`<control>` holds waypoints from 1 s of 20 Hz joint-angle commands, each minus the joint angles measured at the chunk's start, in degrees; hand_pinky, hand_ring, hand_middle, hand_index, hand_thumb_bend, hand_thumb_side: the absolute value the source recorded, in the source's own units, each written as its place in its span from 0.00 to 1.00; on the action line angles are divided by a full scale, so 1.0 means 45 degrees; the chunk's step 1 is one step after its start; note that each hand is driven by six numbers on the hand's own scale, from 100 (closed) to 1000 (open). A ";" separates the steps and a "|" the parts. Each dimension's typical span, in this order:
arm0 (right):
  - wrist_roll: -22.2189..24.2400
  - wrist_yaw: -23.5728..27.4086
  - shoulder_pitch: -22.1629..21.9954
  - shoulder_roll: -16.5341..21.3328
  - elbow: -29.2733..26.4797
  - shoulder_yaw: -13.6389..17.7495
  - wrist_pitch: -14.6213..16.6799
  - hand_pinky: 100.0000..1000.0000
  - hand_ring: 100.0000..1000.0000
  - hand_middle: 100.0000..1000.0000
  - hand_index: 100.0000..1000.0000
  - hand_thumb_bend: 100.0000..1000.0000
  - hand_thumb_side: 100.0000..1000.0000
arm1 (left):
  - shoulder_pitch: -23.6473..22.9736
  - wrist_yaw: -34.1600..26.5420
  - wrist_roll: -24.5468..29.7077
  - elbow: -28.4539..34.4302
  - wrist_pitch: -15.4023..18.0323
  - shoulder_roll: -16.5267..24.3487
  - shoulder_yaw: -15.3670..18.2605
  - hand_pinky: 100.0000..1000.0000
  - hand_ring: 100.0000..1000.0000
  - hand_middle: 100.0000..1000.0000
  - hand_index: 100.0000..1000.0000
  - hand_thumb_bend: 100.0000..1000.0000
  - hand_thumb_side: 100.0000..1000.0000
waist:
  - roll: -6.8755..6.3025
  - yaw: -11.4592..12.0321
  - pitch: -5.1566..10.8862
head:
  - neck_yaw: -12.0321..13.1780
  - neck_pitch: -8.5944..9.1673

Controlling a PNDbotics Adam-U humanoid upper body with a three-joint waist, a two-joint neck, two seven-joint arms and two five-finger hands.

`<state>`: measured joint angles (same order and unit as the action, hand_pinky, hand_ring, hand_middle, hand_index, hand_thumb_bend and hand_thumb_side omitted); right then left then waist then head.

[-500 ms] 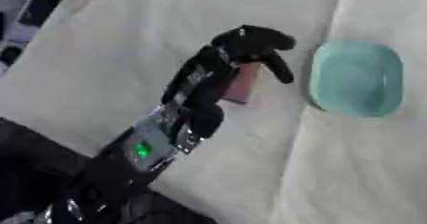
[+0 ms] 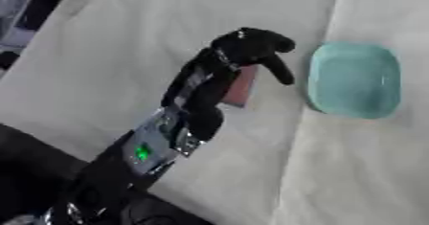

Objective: Pick up objects on the table and place them in the box.

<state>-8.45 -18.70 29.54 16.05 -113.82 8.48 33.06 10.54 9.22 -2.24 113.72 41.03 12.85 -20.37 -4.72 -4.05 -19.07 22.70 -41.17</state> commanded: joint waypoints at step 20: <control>0.0129 -0.0121 -0.0563 0.0340 -0.0171 0.0235 -0.0296 0.11 0.30 0.60 0.80 0.00 0.78 | -0.0264 0.2867 -0.2579 0.0193 -0.1618 0.4326 0.0567 0.43 0.57 0.71 0.85 0.07 0.42 | -0.0350 -0.0613 0.0666 | -0.0365 0.1153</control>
<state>-7.84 -19.05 26.84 16.28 -113.82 9.22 31.95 9.30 20.32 -13.46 113.72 34.90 29.02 -18.73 -6.53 -6.85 -17.41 21.13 -36.73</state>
